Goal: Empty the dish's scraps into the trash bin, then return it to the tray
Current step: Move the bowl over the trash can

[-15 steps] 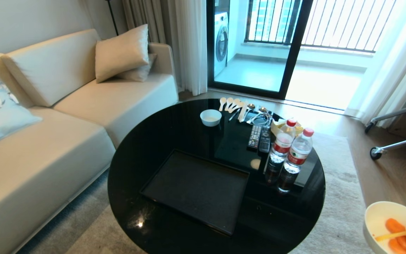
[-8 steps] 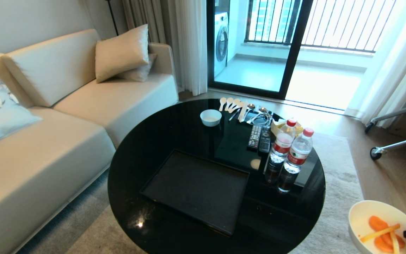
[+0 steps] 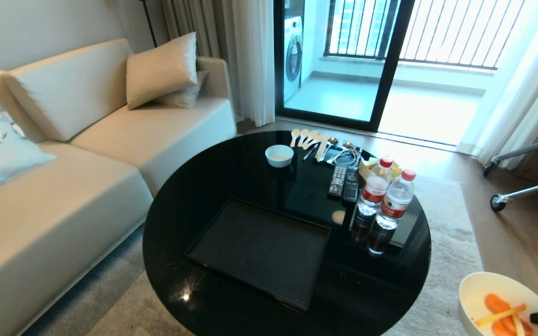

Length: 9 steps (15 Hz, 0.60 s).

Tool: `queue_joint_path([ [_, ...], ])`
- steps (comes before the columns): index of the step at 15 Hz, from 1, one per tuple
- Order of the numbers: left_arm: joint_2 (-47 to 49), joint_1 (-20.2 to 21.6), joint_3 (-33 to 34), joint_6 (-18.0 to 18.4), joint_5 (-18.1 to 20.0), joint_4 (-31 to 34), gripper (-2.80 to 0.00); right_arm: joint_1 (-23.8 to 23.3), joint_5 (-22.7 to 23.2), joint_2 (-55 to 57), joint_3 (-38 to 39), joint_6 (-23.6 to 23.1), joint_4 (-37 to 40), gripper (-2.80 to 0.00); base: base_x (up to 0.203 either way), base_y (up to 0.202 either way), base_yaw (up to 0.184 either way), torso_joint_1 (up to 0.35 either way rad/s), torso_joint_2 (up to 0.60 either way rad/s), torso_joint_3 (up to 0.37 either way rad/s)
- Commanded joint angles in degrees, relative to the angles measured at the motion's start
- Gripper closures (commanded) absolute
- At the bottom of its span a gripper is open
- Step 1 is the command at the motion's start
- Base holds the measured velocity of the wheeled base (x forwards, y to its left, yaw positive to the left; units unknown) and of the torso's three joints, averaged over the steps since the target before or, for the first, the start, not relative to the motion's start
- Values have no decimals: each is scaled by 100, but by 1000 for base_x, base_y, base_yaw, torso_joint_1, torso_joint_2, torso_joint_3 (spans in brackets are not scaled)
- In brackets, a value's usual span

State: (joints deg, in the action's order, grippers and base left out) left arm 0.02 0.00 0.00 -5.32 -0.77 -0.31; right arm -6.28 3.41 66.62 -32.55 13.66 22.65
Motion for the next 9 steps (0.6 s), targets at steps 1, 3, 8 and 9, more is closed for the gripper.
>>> queue_joint_path([
  [1,-2,0,0,-5,-2,-4,0,-13,10,53,-33,41,3,0,0,0,0,0,0,0],
  [3,-2,0,0,-5,-2,-4,0,-65,16,70,-41,50,-15,0,0,0,0,0,0,0],
  [8,-2,0,0,-5,-2,-4,0,-249,138,-3,12,209,38,0,0,0,0,0,0,0],
  [9,-2,0,0,-5,-2,-4,0,-269,160,-9,3,208,38,0,0,0,0,0,0,0],
])
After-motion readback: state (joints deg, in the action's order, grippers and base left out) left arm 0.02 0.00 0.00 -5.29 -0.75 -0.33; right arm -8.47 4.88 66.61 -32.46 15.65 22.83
